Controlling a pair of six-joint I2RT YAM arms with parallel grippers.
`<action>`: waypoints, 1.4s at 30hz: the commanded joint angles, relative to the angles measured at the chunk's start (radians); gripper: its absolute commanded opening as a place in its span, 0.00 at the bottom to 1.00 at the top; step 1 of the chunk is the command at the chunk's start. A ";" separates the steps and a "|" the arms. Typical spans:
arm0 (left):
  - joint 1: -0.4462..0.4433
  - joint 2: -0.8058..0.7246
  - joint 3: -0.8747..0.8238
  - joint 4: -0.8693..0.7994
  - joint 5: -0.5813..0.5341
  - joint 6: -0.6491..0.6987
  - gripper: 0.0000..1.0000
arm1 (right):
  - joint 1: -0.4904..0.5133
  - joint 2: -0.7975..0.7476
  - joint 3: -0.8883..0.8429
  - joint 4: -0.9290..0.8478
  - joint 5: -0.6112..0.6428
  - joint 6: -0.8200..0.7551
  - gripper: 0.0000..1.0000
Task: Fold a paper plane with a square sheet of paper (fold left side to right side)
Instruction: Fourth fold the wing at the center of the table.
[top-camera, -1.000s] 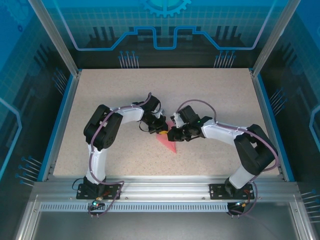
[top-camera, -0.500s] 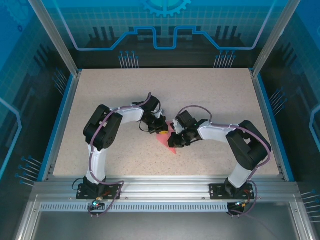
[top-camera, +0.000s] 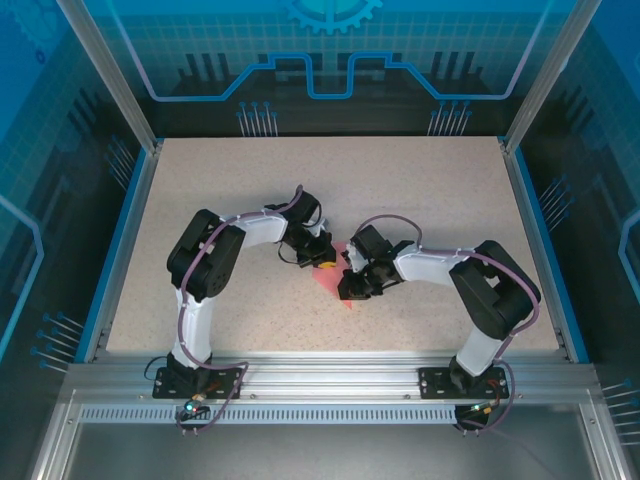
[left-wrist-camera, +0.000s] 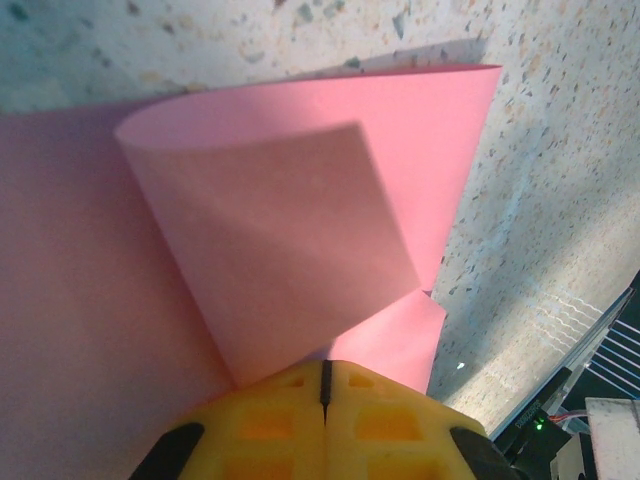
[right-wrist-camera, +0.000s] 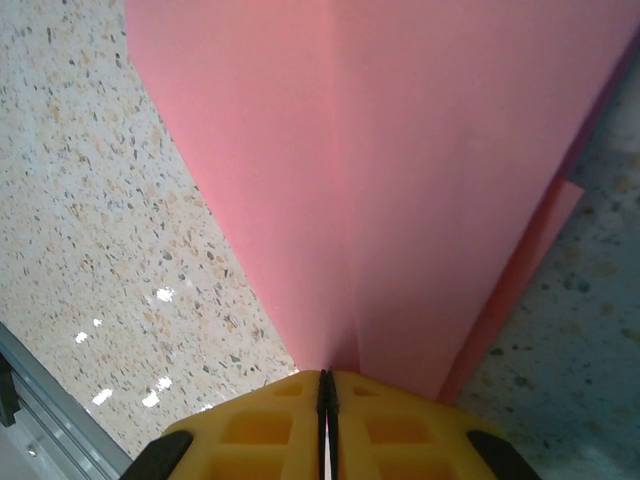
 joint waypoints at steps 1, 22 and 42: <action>-0.006 0.028 -0.034 -0.104 -0.082 0.015 0.00 | 0.016 0.017 -0.025 -0.066 0.008 -0.012 0.11; -0.001 0.044 -0.019 -0.124 -0.112 0.019 0.00 | 0.038 -0.063 -0.103 -0.196 0.027 -0.020 0.11; -0.004 0.038 -0.020 -0.113 -0.097 0.005 0.00 | 0.023 -0.203 -0.058 -0.177 -0.037 -0.024 0.00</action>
